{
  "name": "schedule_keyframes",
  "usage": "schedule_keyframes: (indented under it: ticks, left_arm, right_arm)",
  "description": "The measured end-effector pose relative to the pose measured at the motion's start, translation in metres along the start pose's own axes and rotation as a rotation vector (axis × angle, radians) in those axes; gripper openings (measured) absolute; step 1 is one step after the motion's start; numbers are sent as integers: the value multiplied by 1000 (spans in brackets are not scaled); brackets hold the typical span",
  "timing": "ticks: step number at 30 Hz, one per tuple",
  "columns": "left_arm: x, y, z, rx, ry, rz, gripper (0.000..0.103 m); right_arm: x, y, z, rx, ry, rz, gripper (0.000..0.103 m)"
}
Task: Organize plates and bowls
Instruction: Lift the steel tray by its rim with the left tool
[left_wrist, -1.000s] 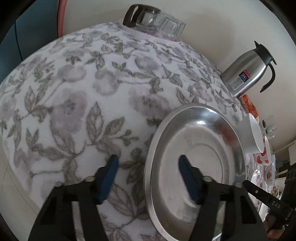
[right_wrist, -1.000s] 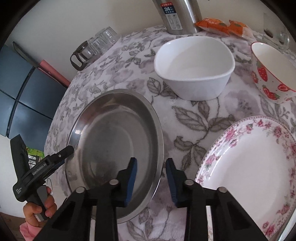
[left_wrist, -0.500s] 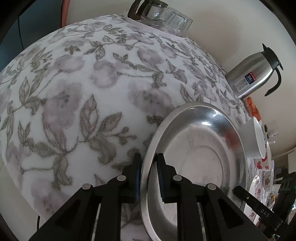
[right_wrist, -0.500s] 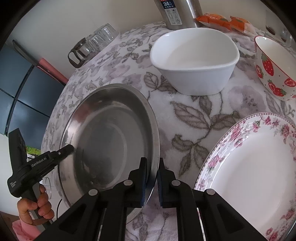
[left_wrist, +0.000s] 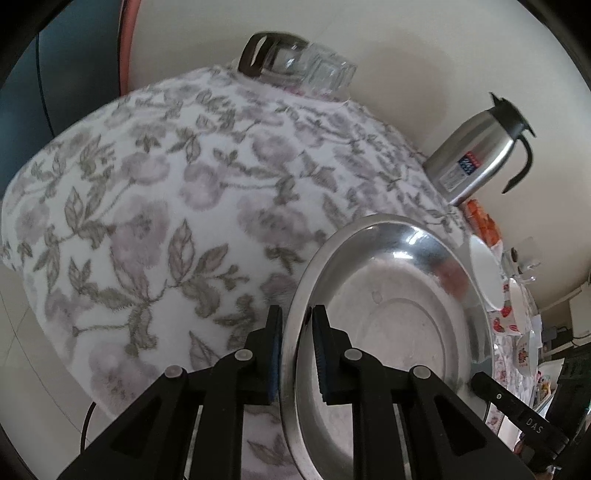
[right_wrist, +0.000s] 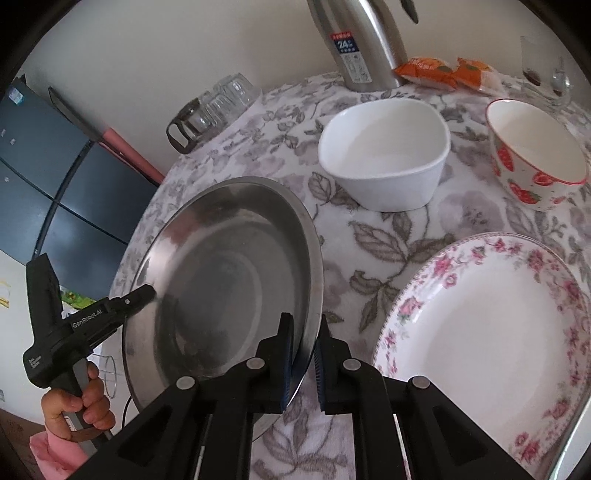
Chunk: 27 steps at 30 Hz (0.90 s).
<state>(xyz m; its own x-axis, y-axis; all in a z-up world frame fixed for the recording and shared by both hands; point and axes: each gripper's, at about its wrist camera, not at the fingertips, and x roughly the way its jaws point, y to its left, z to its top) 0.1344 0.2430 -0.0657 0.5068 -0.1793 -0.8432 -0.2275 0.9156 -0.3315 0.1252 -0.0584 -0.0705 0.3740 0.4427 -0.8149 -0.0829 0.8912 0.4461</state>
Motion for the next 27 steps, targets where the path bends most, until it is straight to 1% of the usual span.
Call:
schedule_keyframes:
  ticks: [6, 12, 16, 23, 27]
  left_arm:
    - [-24, -31, 1, 48, -38, -23, 16]
    - [-39, -74, -9, 125, -53, -71, 16]
    - [-39, -102, -20, 175, -49, -103, 16]
    - [-32, -146, -41, 252, -21, -128, 16]
    - [-24, -170, -54, 302, 2, -139, 16]
  right_arm:
    - [-34, -9, -9, 22, -58, -10, 11]
    - [-71, -35, -26, 95, -132, -30, 12]
    - [-92, -56, -38, 154, -171, -47, 12]
    - [-122, -90, -54, 235, -232, -88, 12]
    - [-133, -109, -61, 266, -258, -153, 12]
